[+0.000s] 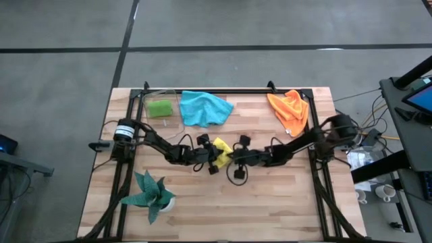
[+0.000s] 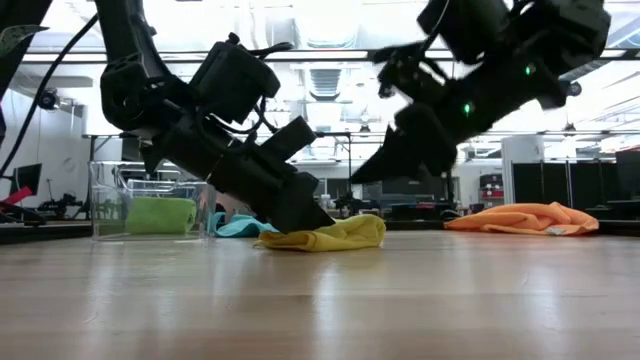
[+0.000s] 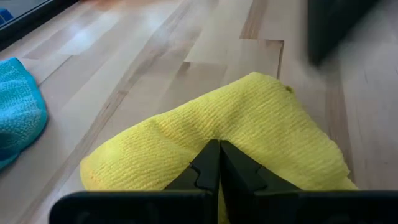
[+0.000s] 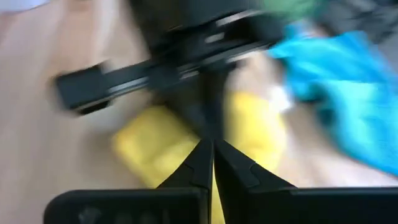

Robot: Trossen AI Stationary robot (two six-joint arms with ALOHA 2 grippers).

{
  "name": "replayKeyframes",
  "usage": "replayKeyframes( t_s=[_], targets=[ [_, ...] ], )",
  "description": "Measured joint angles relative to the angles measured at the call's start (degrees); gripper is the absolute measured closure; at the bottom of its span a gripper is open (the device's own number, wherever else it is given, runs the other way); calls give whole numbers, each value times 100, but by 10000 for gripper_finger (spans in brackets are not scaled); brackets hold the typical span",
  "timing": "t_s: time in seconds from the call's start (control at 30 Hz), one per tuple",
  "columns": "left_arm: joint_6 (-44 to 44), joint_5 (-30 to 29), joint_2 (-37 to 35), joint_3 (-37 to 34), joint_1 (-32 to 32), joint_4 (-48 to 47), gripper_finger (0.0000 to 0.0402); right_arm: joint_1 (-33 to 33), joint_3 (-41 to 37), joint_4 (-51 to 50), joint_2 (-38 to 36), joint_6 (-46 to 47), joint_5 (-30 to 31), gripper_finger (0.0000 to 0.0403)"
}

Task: Roll microfiber towels into tight, uniform cylinder then place into a basket
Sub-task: Roll the yellow microfiber towel

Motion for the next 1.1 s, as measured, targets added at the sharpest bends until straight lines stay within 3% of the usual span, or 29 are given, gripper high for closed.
replayKeyframes(
  t_s=[0.17,0.47,0.77,1.1],
  targets=[
    [220,0,0,-11,0,-4,402,-121,-230,526,-157,39,377,394],
    [255,15,7,-26,2,22,402,-336,-231,1087,854,558,96,394],
    [257,42,7,-41,4,43,402,62,-257,122,613,915,169,394],
    [257,35,7,-68,4,52,402,499,-308,-1437,-134,1241,125,394]
  ],
)
